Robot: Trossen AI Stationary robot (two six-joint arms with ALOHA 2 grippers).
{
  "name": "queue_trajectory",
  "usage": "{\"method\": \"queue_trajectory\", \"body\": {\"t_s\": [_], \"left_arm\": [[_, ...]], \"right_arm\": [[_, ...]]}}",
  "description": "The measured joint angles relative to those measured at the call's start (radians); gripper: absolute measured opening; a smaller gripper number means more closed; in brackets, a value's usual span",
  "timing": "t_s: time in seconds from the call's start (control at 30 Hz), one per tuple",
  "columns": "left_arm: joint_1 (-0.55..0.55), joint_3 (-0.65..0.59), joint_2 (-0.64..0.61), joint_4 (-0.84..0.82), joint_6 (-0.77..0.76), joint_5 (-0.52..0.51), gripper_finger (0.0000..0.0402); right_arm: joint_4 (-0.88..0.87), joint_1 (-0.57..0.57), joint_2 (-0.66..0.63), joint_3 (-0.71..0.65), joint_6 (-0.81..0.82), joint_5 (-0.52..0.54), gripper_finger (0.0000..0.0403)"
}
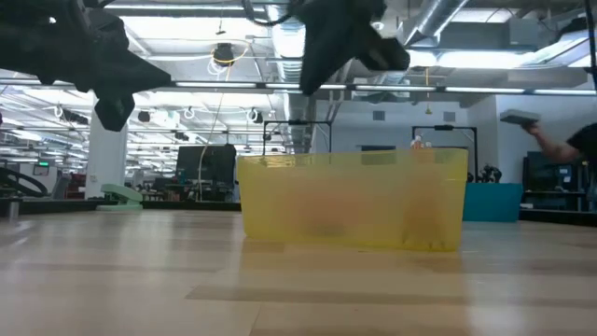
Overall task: Sort crayons/erasers/pens/pencils in bins
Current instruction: Put the blue eraser into the blue bin
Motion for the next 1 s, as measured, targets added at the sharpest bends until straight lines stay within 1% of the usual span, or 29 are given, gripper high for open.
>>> {"method": "queue_trajectory", "body": {"t_s": [0.03, 0.1, 0.37, 0.47, 0.6, 0.77, 0.9, 1.0], "left_arm": [[0.000, 0.000, 0.000, -0.002, 0.006, 0.006, 0.0000], [0.000, 0.000, 0.000, -0.003, 0.014, 0.017, 0.0000], [0.000, 0.000, -0.002, -0.033, 0.016, 0.051, 0.0000], [0.000, 0.000, -0.002, -0.040, 0.016, 0.066, 0.0000], [0.000, 0.000, -0.002, -0.044, 0.016, 0.070, 0.0000], [0.000, 0.000, -0.002, -0.047, 0.016, 0.085, 0.0000], [0.000, 0.000, -0.002, -0.047, 0.016, 0.089, 0.0000], [0.000, 0.000, -0.002, -0.049, 0.016, 0.090, 0.0000]], "right_arm": [[0.001, 0.002, 0.010, 0.002, 0.013, -0.002, 0.0009], [-0.002, 0.007, 0.032, 0.003, 0.039, -0.014, 0.0020], [0.003, -0.025, 0.110, 0.004, 0.041, -0.072, 0.0138], [0.000, -0.040, 0.151, 0.004, 0.043, -0.087, 0.0170], [0.001, -0.048, 0.191, 0.004, 0.066, -0.111, 0.0201], [-0.006, -0.053, 0.228, 0.004, 0.102, -0.112, 0.0220], [-0.004, -0.055, 0.260, 0.004, 0.119, -0.115, 0.0216], [-0.035, -0.060, 0.270, 0.002, 0.122, -0.115, 0.0210]]}}
